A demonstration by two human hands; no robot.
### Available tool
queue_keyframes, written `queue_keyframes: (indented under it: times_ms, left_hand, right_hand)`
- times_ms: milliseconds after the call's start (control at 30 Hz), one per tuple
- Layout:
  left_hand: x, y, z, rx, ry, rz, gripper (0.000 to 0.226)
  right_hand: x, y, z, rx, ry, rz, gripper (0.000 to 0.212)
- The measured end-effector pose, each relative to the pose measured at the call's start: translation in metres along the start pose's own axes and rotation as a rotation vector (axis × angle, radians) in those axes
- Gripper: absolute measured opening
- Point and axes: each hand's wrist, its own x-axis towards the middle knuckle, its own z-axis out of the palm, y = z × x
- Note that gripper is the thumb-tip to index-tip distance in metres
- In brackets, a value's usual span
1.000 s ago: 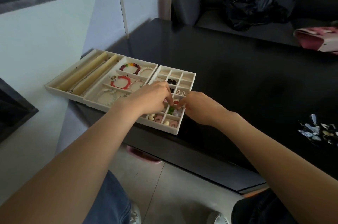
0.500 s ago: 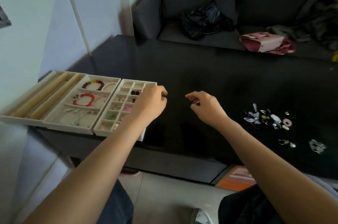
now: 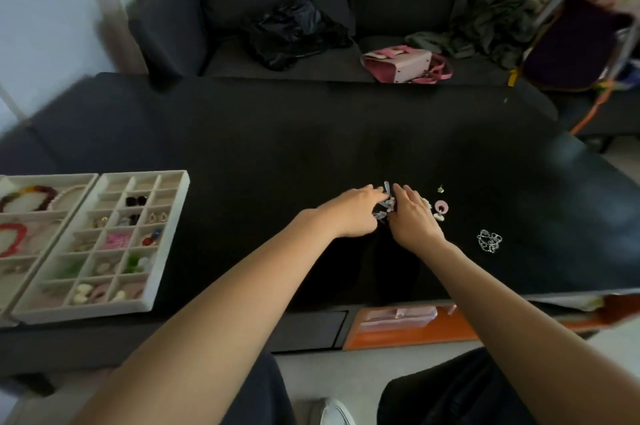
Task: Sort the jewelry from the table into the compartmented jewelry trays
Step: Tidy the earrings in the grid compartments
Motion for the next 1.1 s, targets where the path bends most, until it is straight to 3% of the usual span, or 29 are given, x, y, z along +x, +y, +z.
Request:
queue_keyframes:
  times_ms: [200, 400, 533, 633, 767, 833, 933, 1033, 1100]
  left_hand:
    - [0.036, -0.013, 0.015, 0.181, -0.047, -0.019, 0.067]
    - [0.037, -0.031, 0.017, 0.318, 0.231, 0.022, 0.04]
    - [0.042, -0.038, 0.022, 0.275, 0.408, -0.003, 0.027]
    - [0.048, -0.039, 0.02, 0.299, 0.451, -0.032, 0.019]
    - [0.05, -0.044, 0.018, 0.267, 0.472, -0.027, 0.014]
    - [0.048, -0.047, 0.017, 0.035, 0.51, -0.047, 0.01]
    - [0.044, -0.049, 0.014, -0.501, 0.531, -0.131, 0.011]
    - [0.04, -0.047, 0.013, -1.051, 0.485, -0.151, 0.009]
    - [0.036, -0.046, 0.011, -1.254, 0.447, -0.136, 0.014]
  right_hand:
    - [0.013, 0.026, -0.002, -0.063, -0.075, -0.08, 0.052]
    - [0.024, 0.024, -0.012, -0.157, 0.041, -0.068, 0.031]
    - [0.029, 0.02, -0.012, -0.238, 0.144, -0.105, 0.021]
    - [0.032, 0.019, -0.013, -0.236, 0.16, -0.142, 0.018]
    - [0.043, 0.017, -0.019, -0.138, 0.059, -0.156, 0.018]
    - [0.05, 0.019, -0.019, -0.095, 0.025, -0.173, 0.019]
    - [0.058, 0.022, -0.02, -0.015, -0.027, -0.143, 0.027]
    - [0.063, 0.022, -0.023, 0.06, -0.093, -0.089, 0.029]
    - [0.063, 0.02, -0.023, 0.065, -0.121, -0.102, 0.028]
